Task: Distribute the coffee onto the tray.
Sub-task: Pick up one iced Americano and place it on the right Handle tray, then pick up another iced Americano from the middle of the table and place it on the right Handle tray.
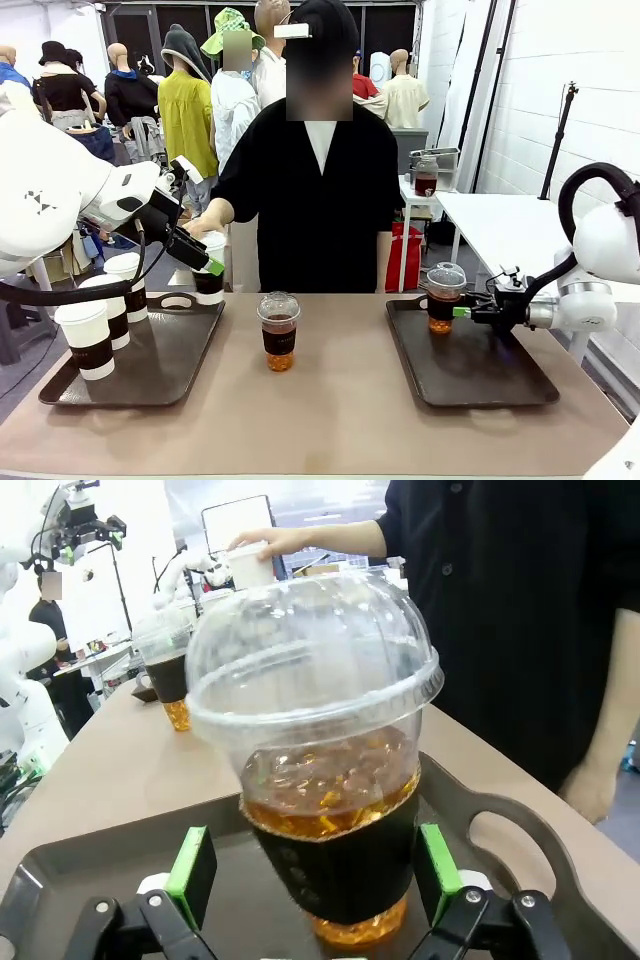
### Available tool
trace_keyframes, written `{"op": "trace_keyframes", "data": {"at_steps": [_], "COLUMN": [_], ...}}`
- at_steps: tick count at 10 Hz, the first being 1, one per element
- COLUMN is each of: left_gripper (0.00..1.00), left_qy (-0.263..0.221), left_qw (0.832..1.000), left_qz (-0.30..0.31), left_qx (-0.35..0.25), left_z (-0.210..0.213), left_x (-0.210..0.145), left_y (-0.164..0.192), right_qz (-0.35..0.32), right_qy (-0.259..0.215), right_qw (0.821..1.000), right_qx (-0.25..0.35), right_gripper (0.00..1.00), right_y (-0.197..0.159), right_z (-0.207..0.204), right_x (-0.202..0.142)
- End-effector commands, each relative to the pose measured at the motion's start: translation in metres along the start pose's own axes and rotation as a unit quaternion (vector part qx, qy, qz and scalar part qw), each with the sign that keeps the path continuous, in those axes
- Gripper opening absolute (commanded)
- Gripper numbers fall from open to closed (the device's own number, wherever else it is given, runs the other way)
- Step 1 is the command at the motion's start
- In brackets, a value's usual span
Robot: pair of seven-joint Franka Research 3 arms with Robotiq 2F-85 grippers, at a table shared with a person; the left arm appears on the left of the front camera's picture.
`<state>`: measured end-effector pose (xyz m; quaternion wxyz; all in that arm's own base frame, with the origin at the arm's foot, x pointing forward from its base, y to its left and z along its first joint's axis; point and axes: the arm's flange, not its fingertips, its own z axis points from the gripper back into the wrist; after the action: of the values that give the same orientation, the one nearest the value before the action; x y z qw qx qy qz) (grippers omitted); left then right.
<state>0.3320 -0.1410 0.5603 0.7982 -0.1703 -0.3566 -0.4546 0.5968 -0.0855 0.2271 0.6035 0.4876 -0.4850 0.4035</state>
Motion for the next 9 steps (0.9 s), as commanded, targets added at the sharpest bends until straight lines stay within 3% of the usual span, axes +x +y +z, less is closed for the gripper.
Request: {"op": "trace_keyframes", "data": {"at_steps": [1,7,9], "left_gripper": [1.0,1.0,1.0], "left_qy": [-0.002,-0.002,-0.002], "left_qw": [1.0,1.0,1.0], "left_qz": [0.002,0.002,0.002], "left_qx": [-0.004,-0.004,-0.004], "left_z": [0.0,0.0,0.0], "left_x": [-0.001,-0.001,-0.001], "left_y": [0.001,0.001,0.001], "right_qz": [-0.004,0.006,-0.007], "right_qy": [-0.003,0.006,0.001], "right_qw": [1.0,0.998,0.999], "right_qx": [-0.025,-0.063,-0.033], "right_gripper": [1.0,1.0,1.0], "right_y": [0.018,0.041,0.029], "right_z": [0.006,0.027,0.032], "right_x": [0.005,0.014,0.009]}}
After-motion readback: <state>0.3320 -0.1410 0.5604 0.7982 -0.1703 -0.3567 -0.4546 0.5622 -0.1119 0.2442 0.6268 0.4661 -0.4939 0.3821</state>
